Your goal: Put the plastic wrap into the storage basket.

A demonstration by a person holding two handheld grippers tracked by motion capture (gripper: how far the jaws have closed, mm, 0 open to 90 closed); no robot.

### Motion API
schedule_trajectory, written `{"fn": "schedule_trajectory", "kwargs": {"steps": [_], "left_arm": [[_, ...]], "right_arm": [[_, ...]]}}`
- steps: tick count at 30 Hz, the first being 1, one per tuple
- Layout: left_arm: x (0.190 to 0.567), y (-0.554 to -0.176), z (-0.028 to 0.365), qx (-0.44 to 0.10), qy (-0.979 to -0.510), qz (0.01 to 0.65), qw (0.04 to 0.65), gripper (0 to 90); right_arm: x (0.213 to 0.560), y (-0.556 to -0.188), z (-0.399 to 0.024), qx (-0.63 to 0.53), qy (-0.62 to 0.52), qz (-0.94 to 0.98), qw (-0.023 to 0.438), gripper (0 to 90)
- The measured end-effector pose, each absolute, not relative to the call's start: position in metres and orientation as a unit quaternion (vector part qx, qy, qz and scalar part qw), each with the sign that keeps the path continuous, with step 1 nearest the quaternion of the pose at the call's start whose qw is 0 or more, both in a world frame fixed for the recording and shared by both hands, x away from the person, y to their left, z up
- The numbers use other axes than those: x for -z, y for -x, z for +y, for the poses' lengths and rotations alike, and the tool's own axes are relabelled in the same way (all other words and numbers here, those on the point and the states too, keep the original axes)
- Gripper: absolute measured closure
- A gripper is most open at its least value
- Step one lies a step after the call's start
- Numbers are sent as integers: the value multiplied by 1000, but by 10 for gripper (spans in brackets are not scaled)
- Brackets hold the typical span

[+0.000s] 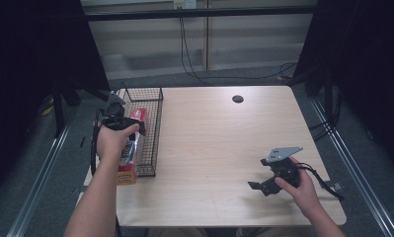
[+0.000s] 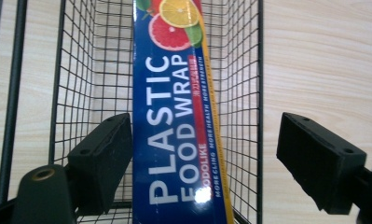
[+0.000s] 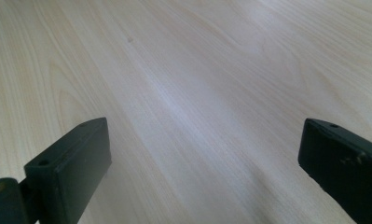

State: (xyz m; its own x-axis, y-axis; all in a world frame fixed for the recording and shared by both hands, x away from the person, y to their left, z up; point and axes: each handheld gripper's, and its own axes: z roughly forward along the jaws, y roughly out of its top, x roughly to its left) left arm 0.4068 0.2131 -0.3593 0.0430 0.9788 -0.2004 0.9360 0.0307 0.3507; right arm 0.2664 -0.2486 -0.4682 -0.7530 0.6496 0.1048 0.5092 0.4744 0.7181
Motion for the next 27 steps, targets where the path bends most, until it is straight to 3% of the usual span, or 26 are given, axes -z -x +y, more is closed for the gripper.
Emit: {"fn": "schedule_trajectory", "kwargs": {"steps": [27], "left_arm": [[340,-396,179,-26,-739,621,260,157]], "right_arm": [[469,-267,-247,-386,-340,853,89,22]]}}
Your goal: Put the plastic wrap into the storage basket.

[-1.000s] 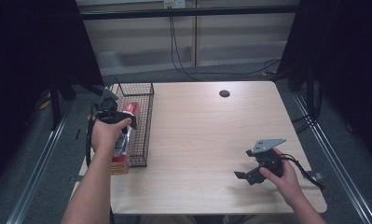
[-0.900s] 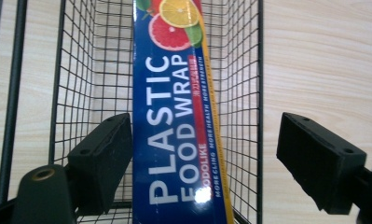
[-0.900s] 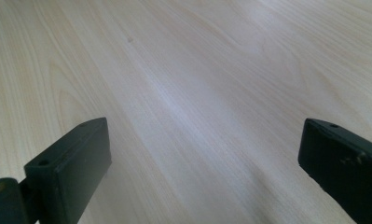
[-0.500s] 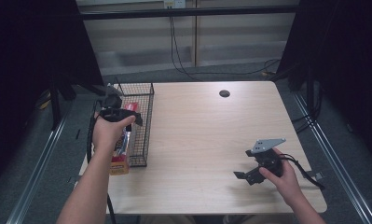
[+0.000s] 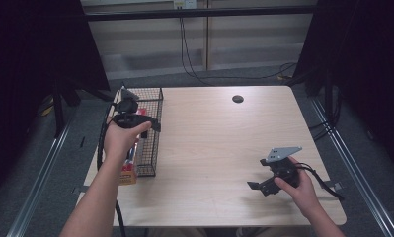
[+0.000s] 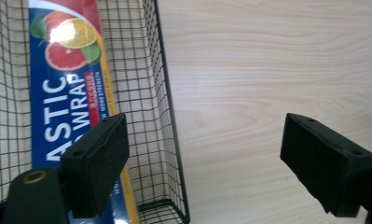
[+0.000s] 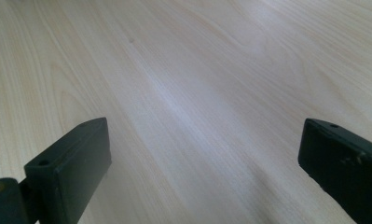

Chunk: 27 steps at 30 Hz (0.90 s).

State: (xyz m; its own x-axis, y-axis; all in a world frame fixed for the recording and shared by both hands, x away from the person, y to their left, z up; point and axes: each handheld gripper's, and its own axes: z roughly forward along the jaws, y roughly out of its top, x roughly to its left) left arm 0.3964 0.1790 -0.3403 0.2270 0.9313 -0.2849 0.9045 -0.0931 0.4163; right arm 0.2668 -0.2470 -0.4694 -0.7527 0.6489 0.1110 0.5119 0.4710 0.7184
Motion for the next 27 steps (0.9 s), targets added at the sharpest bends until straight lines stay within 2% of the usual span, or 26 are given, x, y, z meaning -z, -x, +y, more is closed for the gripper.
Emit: {"fn": "schedule_trajectory", "kwargs": {"steps": [27], "left_arm": [[338,-381,142,-8,-778,555,295,153]], "right_arm": [[468,-267,-248,-384,-340,854,86,22]]}}
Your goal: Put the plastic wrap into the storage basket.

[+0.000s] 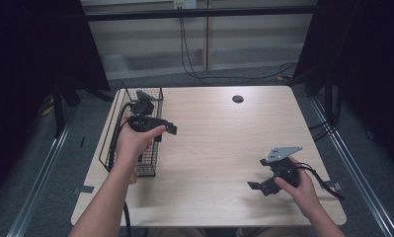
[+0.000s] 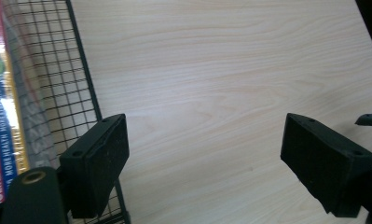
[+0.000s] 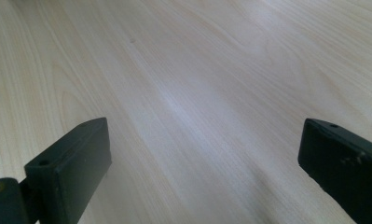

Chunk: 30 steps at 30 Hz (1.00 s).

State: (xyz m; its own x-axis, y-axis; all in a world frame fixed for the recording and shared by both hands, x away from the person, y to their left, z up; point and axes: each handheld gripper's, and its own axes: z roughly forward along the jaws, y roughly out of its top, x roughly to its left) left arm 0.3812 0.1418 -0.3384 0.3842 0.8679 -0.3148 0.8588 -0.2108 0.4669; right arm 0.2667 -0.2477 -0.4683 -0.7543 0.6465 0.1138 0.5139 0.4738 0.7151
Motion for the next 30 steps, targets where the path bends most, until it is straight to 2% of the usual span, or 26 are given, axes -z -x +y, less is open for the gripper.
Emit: {"fn": "schedule_trajectory", "kwargs": {"steps": [15,30], "left_arm": [[351,-367,124,9,-797,517,312,149],[382,-350,109,5,-820,474,320,125]], "right_arm": [[468,-267,-248,-385,-337,855,88,22],[469,-267,-247,-383,-338,855,88,23]]}}
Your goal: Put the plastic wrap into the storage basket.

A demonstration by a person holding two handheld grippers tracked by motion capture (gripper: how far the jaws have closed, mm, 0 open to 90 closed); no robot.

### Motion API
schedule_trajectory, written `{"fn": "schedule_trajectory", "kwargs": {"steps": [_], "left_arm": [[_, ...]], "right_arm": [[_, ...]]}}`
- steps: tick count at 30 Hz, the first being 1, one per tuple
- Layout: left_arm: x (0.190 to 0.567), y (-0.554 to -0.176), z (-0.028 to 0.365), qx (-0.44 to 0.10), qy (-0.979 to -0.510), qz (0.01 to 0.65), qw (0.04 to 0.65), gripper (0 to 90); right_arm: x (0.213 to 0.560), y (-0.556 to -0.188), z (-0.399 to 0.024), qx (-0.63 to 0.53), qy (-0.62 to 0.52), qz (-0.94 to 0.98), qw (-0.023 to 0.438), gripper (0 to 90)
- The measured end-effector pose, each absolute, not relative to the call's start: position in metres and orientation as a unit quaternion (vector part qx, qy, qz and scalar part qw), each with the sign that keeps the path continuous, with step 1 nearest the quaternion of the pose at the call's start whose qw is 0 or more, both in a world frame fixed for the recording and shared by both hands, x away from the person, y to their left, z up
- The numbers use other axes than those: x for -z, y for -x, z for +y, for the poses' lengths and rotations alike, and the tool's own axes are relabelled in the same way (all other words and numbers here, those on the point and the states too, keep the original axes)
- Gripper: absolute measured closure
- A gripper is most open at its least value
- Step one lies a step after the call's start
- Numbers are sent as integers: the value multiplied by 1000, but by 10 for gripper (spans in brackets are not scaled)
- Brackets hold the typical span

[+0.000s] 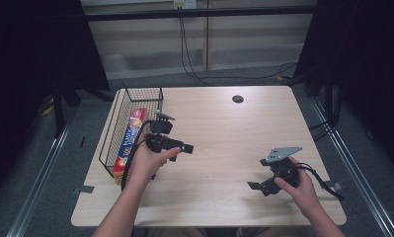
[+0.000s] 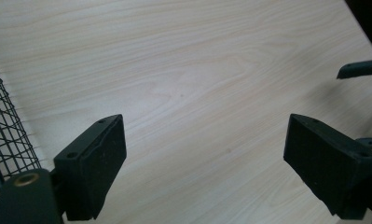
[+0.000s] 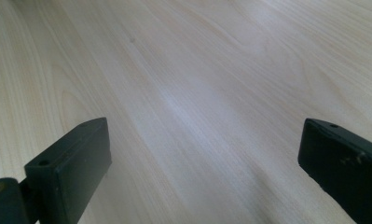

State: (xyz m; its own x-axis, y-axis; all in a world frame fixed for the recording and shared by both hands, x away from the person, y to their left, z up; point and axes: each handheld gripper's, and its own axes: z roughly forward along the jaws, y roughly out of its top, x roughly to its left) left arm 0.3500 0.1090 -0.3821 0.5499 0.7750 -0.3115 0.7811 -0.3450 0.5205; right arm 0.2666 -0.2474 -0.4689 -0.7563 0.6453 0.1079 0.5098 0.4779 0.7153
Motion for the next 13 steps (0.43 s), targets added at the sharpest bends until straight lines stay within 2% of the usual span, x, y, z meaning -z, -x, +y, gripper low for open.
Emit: {"fn": "schedule_trajectory", "kwargs": {"steps": [13], "left_arm": [[407,-330,89,7,-842,427,330,95]], "right_arm": [[472,-266,-246,-373,-335,860,89,23]]}}
